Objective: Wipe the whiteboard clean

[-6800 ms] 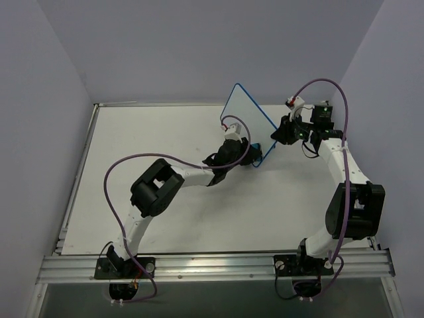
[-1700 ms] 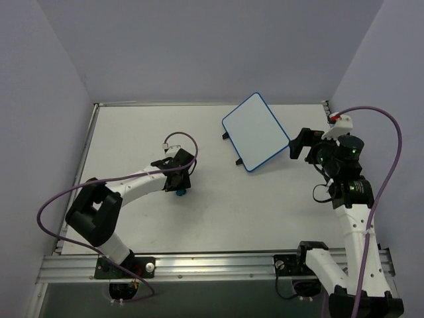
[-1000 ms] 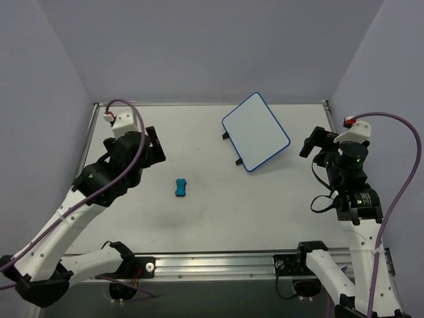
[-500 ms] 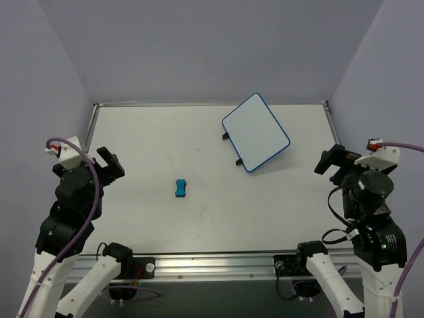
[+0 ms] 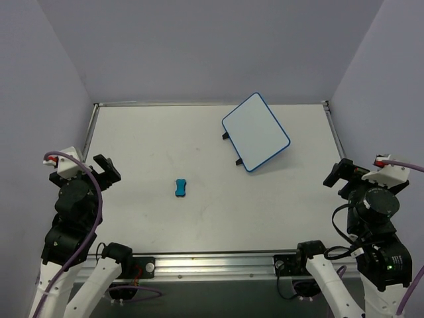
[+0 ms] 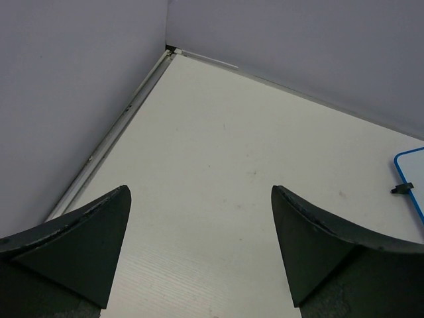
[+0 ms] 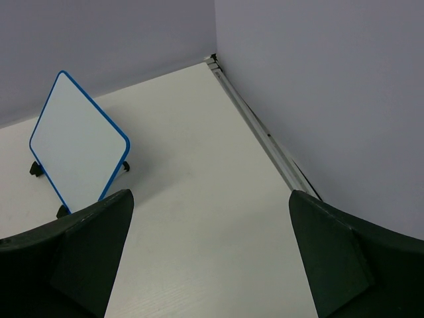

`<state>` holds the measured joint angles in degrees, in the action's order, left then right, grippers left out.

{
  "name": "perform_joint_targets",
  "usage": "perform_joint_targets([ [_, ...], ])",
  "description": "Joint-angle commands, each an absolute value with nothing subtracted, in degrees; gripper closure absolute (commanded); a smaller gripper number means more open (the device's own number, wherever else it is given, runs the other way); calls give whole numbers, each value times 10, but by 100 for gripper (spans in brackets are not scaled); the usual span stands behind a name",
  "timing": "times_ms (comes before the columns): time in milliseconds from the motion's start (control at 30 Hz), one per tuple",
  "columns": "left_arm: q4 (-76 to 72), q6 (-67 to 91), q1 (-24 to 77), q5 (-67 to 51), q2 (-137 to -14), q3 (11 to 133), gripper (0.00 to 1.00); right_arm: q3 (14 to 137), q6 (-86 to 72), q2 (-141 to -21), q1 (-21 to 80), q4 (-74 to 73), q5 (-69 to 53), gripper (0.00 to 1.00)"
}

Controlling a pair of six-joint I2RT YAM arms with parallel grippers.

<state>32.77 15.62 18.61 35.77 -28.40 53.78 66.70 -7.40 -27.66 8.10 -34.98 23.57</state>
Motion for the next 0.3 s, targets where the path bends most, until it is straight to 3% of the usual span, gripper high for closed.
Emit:
perform_joint_targets([
  [0, 292, 149, 181, 372, -289, 536, 6, 651, -69, -272, 86, -330, 238, 0],
  [267, 281, 145, 182, 366, -300, 531, 6, 648, -64, -270, 91, -329, 247, 0],
])
